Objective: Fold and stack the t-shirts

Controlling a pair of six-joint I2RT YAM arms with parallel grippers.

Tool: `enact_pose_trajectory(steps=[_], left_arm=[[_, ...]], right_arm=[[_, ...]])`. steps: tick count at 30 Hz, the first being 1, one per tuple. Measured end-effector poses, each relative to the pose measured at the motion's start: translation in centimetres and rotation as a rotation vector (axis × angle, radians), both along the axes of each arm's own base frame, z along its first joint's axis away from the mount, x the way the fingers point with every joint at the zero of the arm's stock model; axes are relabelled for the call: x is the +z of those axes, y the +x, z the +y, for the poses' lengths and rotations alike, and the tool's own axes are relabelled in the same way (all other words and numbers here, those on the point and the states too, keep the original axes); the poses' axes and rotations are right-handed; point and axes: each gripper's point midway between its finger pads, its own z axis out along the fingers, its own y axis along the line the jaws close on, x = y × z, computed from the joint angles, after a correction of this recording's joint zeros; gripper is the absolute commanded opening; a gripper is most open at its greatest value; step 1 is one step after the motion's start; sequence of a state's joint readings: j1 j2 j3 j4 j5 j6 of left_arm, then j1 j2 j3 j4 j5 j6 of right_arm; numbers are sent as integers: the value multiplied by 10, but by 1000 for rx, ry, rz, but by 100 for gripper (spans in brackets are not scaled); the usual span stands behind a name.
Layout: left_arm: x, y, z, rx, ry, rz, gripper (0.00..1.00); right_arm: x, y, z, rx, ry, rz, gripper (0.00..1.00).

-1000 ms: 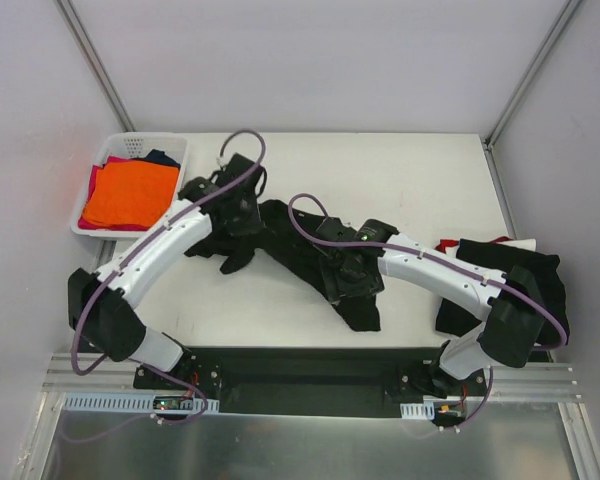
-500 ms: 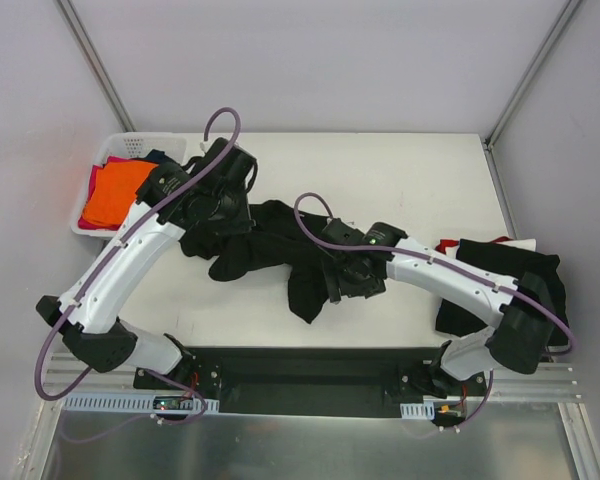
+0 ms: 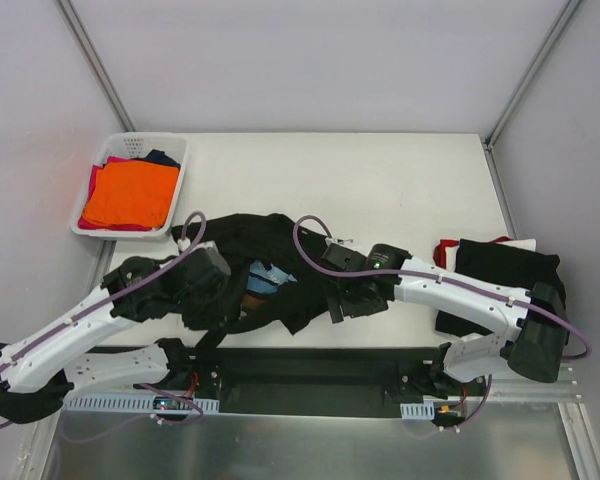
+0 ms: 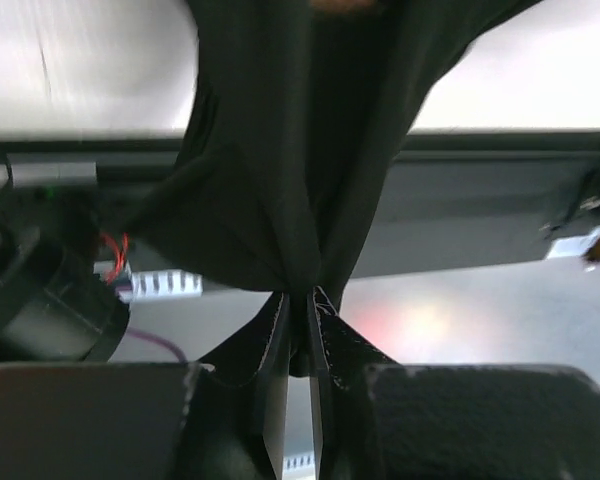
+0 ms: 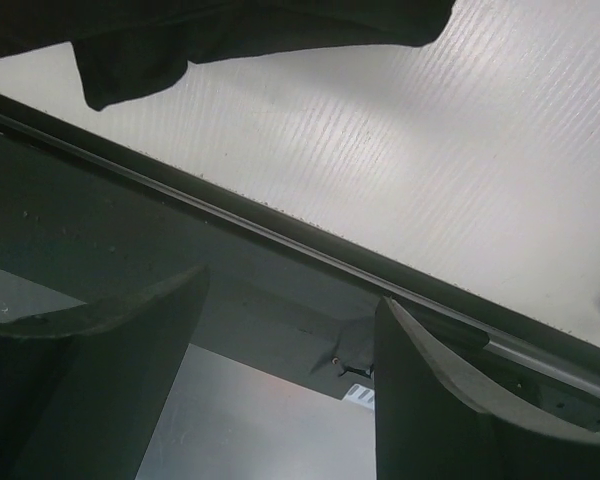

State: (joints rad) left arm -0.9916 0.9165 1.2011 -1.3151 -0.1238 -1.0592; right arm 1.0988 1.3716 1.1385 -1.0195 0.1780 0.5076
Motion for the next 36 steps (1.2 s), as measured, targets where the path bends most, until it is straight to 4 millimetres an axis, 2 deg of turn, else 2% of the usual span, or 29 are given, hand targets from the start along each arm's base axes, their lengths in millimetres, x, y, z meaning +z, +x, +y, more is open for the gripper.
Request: enact_pose_trajectory(steps=[2, 3, 5, 6, 9, 12, 13, 14, 15, 19, 20, 22, 25, 26, 31, 33, 36], left_arm=[[-22, -19, 11, 15, 0, 61, 18], [-32, -27, 17, 30, 1, 88, 51], [-46, -39, 28, 51, -3, 120, 86], [-49, -42, 31, 65, -10, 129, 99], [-47, -42, 32, 94, -25, 129, 99], [-42, -35, 27, 106, -1, 120, 99], [-37, -31, 24, 110, 8, 111, 99], [-31, -24, 19, 114, 16, 95, 99], [-26, -19, 16, 119, 19, 80, 99], [6, 14, -7, 139, 25, -14, 83], [11, 21, -12, 137, 33, -34, 75], [13, 34, -21, 130, 73, -57, 67], [0, 46, -30, 96, 168, -49, 27], [-7, 50, -35, 81, 201, -42, 0], [-35, 71, -55, 17, 291, -18, 0], [-36, 84, -60, 15, 283, -30, 0], [-26, 107, -59, 48, 241, -70, 0]], right_arm=[[0, -3, 0, 7, -5, 0, 72], [0, -5, 0, 11, -9, -1, 73], [0, -6, -1, 14, -15, -4, 73], [0, -6, -1, 15, -19, -6, 73], [1, -6, -5, 16, -34, -13, 66], [4, -4, -9, 27, -53, -26, 14], [8, -1, -9, 31, -54, -34, 1], [11, 1, -8, 42, -55, -38, 1], [16, 5, -6, 42, -53, -43, 1], [29, 35, 4, 23, -37, -58, 1], [30, 44, 5, 16, -34, -57, 1], [30, 66, 7, -10, -30, -46, 1], [25, 97, 13, -30, -23, -6, 1], [22, 110, 20, -26, -11, 8, 1], [-4, 145, 61, 44, 63, 100, 1], [-17, 154, 81, 75, 116, 145, 1], [-32, 164, 96, 78, 192, 206, 1]])
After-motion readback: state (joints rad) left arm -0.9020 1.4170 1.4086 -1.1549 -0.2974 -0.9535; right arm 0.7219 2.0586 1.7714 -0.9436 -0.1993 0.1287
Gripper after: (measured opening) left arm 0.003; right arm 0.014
